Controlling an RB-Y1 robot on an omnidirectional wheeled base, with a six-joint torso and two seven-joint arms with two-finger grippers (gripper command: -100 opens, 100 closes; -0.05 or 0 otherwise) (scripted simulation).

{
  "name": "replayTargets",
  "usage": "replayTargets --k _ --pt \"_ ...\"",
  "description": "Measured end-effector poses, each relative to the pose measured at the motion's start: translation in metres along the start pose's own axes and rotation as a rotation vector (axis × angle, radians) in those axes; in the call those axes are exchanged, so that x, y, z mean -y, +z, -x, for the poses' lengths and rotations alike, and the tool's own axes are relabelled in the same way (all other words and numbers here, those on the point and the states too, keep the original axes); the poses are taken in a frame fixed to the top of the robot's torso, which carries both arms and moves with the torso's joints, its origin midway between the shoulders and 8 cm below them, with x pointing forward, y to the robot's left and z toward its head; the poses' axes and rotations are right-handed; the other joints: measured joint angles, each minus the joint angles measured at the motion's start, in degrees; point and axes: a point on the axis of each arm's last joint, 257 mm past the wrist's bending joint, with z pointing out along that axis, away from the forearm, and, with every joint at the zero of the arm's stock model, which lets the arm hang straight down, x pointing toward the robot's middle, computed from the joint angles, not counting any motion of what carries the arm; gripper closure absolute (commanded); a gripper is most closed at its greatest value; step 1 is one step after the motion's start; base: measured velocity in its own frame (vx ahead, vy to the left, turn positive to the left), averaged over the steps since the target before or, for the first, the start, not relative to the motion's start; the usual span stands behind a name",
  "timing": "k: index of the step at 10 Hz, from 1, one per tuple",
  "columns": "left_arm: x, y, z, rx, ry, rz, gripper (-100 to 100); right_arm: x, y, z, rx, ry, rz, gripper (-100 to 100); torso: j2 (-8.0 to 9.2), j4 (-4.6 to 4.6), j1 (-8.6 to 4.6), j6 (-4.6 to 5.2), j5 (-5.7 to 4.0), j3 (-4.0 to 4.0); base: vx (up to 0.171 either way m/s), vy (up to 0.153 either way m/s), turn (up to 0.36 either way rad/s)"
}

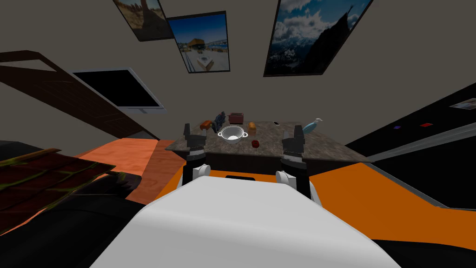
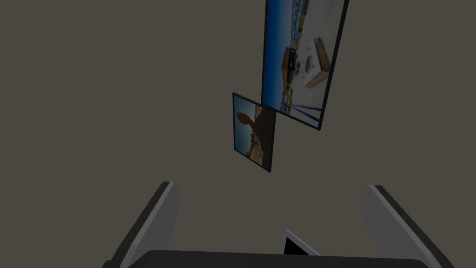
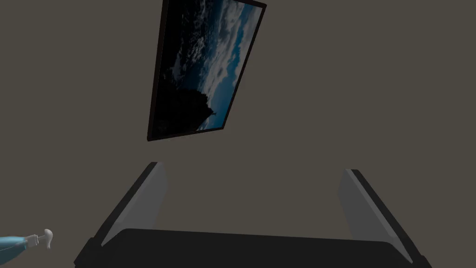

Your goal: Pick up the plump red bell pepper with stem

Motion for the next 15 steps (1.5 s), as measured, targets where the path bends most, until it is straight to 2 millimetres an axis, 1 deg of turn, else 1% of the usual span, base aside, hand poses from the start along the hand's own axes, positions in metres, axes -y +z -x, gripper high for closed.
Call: replayTargets --k 4,15 --pt "0.0 0.0 0.0 0.0 0.0 0.0 0 0.006 -0.003 -0.011 -0.083 -0.063 -0.005 -100 0.0 0.0 0.0 -0.01 0.0 0.0 -0.002 -0.001 -0.001" --pt "0.0 0.0 0.0 0.0 0.0 0.0 0 0.01 -0.005 -0.015 -0.117 -0.094 -0.01 -100 0.0 0.0 0.03 -0.01 0.01 0.0 -0.005 -0.001 -0.001"
